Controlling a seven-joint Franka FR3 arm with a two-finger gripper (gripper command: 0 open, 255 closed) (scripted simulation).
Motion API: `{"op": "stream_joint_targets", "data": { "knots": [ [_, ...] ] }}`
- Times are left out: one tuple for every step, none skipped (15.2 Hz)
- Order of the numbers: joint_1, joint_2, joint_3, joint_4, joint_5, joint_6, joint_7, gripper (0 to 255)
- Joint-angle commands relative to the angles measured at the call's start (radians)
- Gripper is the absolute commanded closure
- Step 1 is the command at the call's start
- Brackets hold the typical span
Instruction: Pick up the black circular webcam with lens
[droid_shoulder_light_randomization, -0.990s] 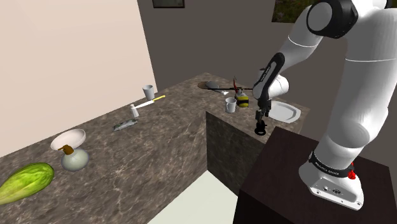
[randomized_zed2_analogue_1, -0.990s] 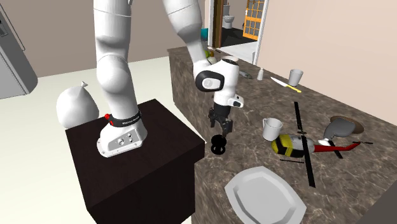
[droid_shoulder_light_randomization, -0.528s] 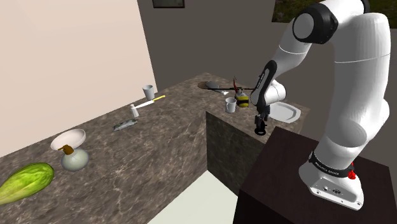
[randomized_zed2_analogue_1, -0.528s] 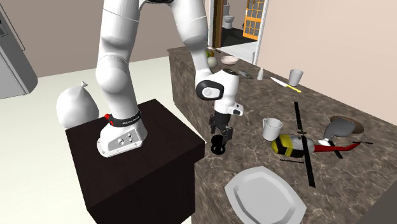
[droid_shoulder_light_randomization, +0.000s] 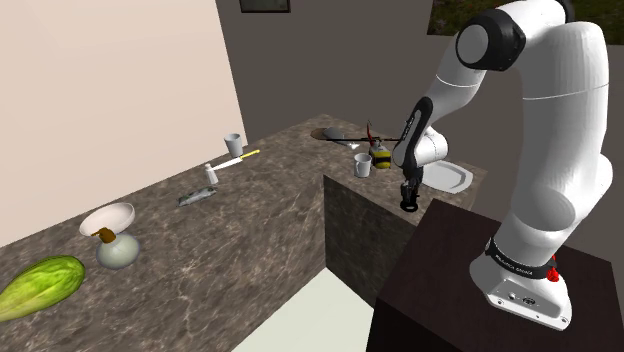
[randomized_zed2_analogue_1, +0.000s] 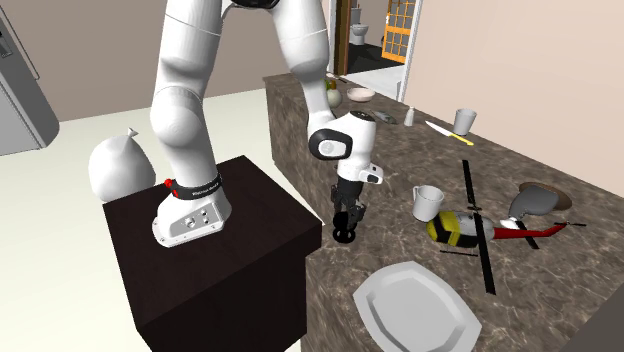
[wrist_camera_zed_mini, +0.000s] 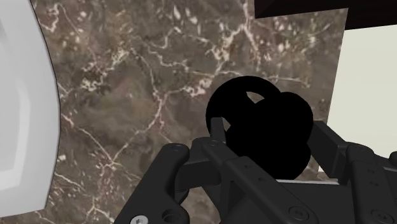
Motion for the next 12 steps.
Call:
{"op": "stream_joint_targets", "data": {
  "knots": [
    [0.001, 0.002, 0.001, -0.002, 0.000, -0.001, 0.000, 255],
    [0.001, 0.002, 0.001, -0.002, 0.000, -0.001, 0.000, 255],
    [0.002, 0.002, 0.002, -0.002, 0.000, -0.001, 0.001, 255],
    [0.001, 0.001, 0.001, -0.003, 0.000, 0.000, 0.000, 255],
    [0.008, -0.015, -0.008, -0.008, -0.007, -0.012, 0.004, 255],
    [0.014, -0.032, -0.016, -0.012, -0.015, -0.025, 0.008, 255],
    [0.021, -0.049, -0.025, -0.016, -0.023, -0.037, 0.013, 255],
    [0.028, -0.065, -0.034, -0.020, -0.031, -0.050, 0.018, 255],
    [0.034, -0.082, -0.042, -0.024, -0.040, -0.062, 0.023, 255],
    [0.040, -0.099, -0.050, -0.027, -0.049, -0.075, 0.029, 255],
    [0.046, -0.115, -0.058, -0.030, -0.059, -0.089, 0.035, 255],
    [0.051, -0.132, -0.066, -0.033, -0.068, -0.102, 0.041, 255]
  ]
}}
